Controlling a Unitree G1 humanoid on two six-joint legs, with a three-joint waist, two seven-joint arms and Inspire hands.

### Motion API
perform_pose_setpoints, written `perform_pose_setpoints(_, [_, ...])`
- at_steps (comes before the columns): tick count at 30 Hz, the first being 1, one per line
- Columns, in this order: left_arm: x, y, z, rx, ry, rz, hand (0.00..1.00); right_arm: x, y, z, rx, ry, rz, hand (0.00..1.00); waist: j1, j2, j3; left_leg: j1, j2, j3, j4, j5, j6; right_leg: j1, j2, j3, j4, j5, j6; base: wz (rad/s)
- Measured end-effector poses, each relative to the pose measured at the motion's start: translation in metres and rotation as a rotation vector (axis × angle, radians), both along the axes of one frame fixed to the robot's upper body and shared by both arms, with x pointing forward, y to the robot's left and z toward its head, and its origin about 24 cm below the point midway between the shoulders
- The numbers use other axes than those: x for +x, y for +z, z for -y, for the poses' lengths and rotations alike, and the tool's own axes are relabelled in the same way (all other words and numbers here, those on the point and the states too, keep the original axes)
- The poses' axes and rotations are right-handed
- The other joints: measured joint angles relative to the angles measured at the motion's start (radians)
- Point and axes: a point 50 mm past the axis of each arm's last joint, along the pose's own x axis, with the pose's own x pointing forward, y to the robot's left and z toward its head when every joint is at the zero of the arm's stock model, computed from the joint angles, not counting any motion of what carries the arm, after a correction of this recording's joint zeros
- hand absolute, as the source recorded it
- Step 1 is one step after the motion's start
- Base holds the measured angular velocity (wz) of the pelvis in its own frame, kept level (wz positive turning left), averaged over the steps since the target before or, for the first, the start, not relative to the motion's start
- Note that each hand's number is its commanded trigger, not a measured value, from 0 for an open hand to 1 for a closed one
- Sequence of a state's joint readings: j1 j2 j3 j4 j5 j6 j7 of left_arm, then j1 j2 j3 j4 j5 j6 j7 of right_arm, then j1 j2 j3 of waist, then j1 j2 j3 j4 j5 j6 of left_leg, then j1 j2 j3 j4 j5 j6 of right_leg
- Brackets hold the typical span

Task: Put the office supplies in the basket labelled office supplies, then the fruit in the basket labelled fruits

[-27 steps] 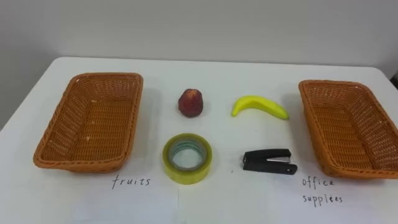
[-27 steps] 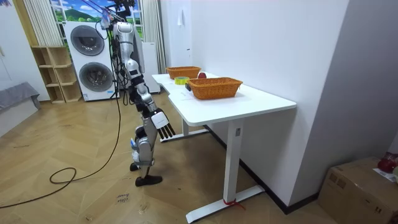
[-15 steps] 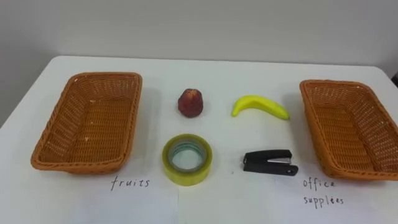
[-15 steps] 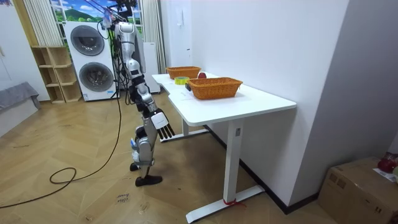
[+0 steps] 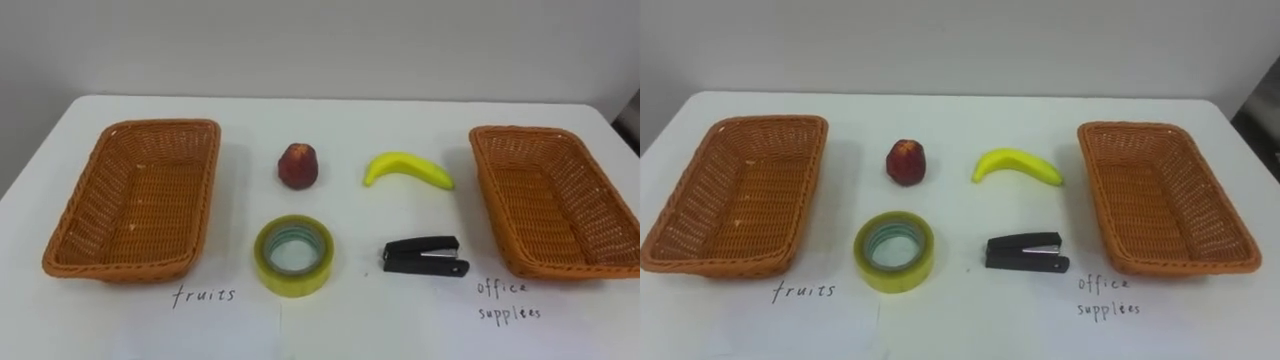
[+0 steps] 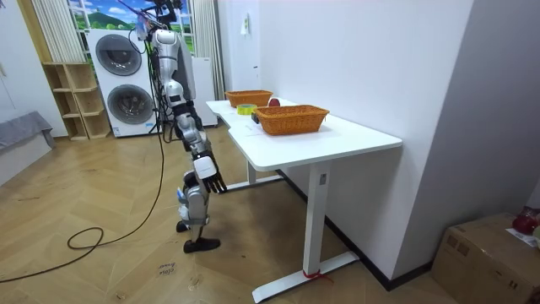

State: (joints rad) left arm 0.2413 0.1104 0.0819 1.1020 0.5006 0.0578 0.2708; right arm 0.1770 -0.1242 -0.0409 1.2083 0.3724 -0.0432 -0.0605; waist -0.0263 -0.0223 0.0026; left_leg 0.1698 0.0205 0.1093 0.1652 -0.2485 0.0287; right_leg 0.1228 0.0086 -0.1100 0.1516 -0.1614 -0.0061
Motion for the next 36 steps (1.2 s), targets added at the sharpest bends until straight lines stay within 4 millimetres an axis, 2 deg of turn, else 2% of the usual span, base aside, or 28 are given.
perform_pose_setpoints(2, [-0.001, 0.001, -0.003, 0.002, 0.031, 0.016, 0.0, -0.009, 0.001, 0.006, -0.02, -0.099, -0.005, 0.0, -0.007, -0.004, -0.0047, 0.005, 0.0, 0.003, -0.002, 0.0, 0.0, 0.0, 0.0, 0.002, 0.005, 0.0, 0.0, -0.04])
perform_pose_setpoints(6, [-0.009, 0.002, -0.007, 0.018, 0.089, 0.022, 0.0, -0.013, 0.004, 0.016, -0.073, -0.232, -0.001, 0.0, -0.021, -0.007, -0.0047, 0.023, 0.003, 0.026, -0.015, 0.0, 0.0, 0.0, 0.004, 0.025, 0.016, -0.002, -0.001, -0.17])
perform_pose_setpoints(10, [-0.009, 0.005, -0.016, 0.051, 0.123, 0.038, 0.0, -0.014, 0.007, 0.025, -0.118, -0.39, 0.016, 0.0, -0.031, -0.018, -0.0035, 0.027, 0.003, 0.034, -0.015, 0.0, 0.0, -0.002, 0.005, 0.028, 0.029, -0.002, -0.001, -0.08])
perform_pose_setpoints(16, [-0.017, 0.007, -0.021, 0.053, 0.178, 0.06, 0.0, 0.011, 0.024, 0.05, -0.195, -0.66, 0.198, 0.0, -0.059, -0.022, -0.0037, 0.018, 0.001, 0.044, -0.013, -0.002, 0.002, -0.026, -0.001, 0.028, 0.037, -0.01, -0.002, -0.04])
perform_pose_setpoints(20, [-0.022, 0.009, -0.024, 0.063, 0.192, 0.066, 0.0, 0.03, 0.044, 0.067, -0.239, -0.822, 0.345, 0.0, -0.077, -0.025, -0.005, 0.012, 0.001, 0.044, -0.012, -0.002, 0.002, -0.034, -0.001, 0.028, 0.039, -0.01, -0.002, 0.0])
perform_pose_setpoints(27, [-0.019, 0.01, -0.025, 0.068, 0.223, 0.093, 0.0, 0.044, 0.062, 0.079, -0.281, -1.02, 0.436, 0.0, -0.09, -0.028, -0.0052, 0.002, 0.0, 0.05, -0.016, -0.002, 0.002, -0.042, 0.0, 0.027, 0.036, -0.01, -0.001, 0.0])
perform_pose_setpoints(31, [-0.012, 0.014, -0.029, 0.085, 0.215, 0.141, 0.0, 0.055, 0.087, 0.095, -0.325, -1.125, 0.536, 0.0, -0.112, -0.024, -0.0093, -0.005, -0.001, 0.048, -0.016, -0.002, 0.002, -0.042, 0.0, 0.028, 0.038, -0.01, 0.0, 0.0])
perform_pose_setpoints(36, [-0.003, 0.018, -0.034, 0.101, 0.197, 0.18, 0.0, 0.07, 0.126, 0.11, -0.409, -1.225, 0.692, 0.0, -0.111, -0.029, -0.0063, -0.005, -0.007, 0.053, -0.013, -0.002, 0.002, -0.052, 0.0, 0.034, 0.06, -0.021, 0.001, -0.01])
